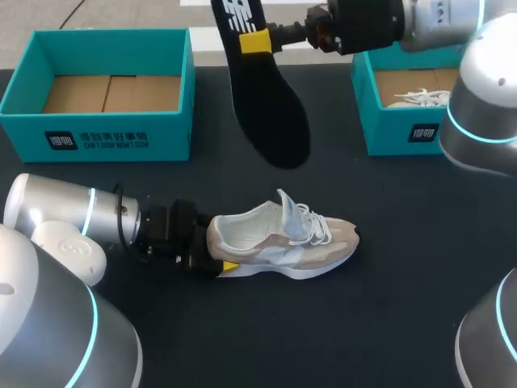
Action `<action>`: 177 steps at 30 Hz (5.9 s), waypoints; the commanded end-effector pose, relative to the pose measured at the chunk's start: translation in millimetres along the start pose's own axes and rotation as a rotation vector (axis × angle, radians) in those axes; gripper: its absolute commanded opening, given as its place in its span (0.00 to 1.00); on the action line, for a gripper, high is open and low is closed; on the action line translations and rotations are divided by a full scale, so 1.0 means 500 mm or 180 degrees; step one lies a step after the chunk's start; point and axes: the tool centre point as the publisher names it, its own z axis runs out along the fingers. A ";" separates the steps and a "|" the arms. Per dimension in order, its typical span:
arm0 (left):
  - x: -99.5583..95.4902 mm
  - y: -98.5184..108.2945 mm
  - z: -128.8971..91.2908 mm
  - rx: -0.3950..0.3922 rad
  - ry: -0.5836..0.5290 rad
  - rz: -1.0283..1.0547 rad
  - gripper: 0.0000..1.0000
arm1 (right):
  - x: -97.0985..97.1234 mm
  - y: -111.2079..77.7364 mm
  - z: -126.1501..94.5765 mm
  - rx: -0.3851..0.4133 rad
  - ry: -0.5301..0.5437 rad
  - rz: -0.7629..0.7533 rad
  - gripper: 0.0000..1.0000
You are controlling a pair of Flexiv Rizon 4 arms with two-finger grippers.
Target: Take the shoe out of the shoebox, open the shoe tongue, remove and reinsert the insole, then place the shoe into the shoebox
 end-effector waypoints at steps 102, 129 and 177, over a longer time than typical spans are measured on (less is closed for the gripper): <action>0.001 0.003 0.000 -0.0009 0.0000 0.0002 0.00 | 0.180 -0.071 -0.050 -0.0839 -0.0265 0.1964 0.00; 0.012 -0.016 -0.021 -0.0017 0.0061 0.0070 0.32 | 0.178 -0.072 -0.049 -0.0823 -0.0286 0.1996 0.00; -0.010 -0.039 -0.066 -0.0266 0.0053 -0.0048 1.00 | 0.190 -0.071 -0.048 -0.0734 -0.0419 0.1506 0.00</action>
